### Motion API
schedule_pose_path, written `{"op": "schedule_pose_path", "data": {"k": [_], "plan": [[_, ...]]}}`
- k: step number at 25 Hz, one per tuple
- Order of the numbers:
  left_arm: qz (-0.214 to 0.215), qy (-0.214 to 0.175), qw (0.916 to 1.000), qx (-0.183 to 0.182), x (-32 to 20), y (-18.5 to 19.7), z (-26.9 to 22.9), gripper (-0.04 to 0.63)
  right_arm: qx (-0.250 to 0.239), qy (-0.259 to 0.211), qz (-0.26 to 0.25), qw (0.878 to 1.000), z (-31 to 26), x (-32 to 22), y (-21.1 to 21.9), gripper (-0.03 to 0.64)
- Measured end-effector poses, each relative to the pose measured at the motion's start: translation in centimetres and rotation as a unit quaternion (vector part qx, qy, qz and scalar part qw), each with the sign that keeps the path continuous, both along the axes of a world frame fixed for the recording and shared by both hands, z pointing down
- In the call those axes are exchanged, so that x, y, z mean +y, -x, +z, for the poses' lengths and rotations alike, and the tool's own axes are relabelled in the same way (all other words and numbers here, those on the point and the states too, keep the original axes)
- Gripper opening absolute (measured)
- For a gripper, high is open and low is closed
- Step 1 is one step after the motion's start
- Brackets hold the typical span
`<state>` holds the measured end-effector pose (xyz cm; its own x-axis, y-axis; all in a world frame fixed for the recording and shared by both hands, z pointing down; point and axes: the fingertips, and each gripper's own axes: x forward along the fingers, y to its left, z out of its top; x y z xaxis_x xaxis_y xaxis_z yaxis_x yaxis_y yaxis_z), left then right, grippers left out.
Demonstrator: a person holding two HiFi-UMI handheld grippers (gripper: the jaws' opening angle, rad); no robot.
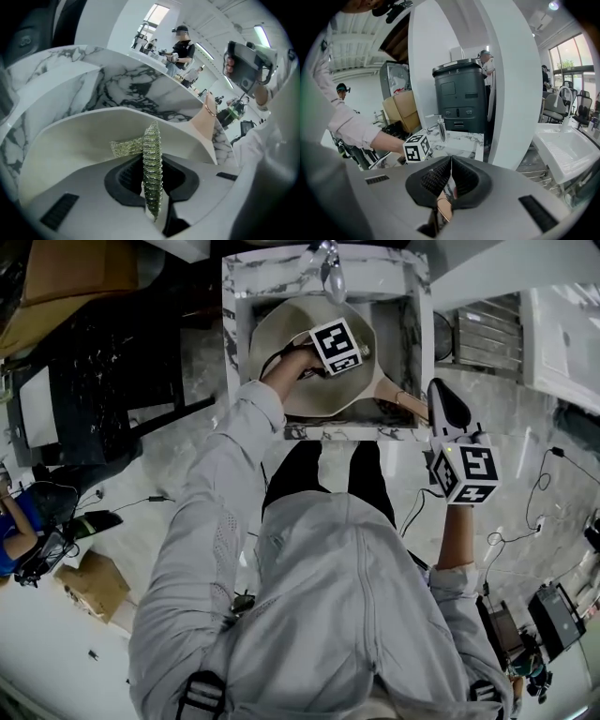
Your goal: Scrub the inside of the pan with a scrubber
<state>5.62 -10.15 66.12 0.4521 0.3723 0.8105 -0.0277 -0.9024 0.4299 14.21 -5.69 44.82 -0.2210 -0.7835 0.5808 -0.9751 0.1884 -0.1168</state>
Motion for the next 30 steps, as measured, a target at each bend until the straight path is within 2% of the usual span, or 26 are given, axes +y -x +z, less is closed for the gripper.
{"op": "schedule_pose_path", "data": {"k": [4, 9, 14, 17, 22, 27, 30], "plan": [[0.031, 0.053, 0.9981, -0.01, 3.0, 1.2, -0.3, 0.071, -0.005, -0.004, -0.015, 1.0, -0.3, -0.4, 0.3, 0.035], [0.068, 0.104, 0.9917, -0.031, 6.3, 3.2, -0.4, 0.071, -0.008, -0.008, -0.033, 0.999, -0.3, -0.8, 0.3, 0.035], [0.099, 0.161, 0.9797, -0.065, 9.1, 6.0, -0.9, 0.071, -0.012, -0.011, -0.053, 0.998, -0.5, -1.1, 1.0, 0.035], [0.113, 0.18, 0.9716, -0.104, 10.1, 8.4, -0.8, 0.071, -0.016, -0.015, -0.061, 0.998, -0.8, -1.6, 1.3, 0.035], [0.133, 0.185, 0.9576, -0.176, 10.9, 11.6, -0.2, 0.071, -0.022, -0.024, -0.068, 0.997, -1.1, -2.2, 1.6, 0.035], [0.14, 0.162, 0.9441, -0.251, 10.2, 14.4, 1.1, 0.071, -0.025, -0.023, -0.073, 0.997, -0.6, -2.6, 1.8, 0.035], [0.134, 0.151, 0.942, -0.268, 9.6, 15.3, 1.7, 0.071, -0.025, -0.02, -0.072, 0.997, -0.4, -2.6, 1.6, 0.035]]}}
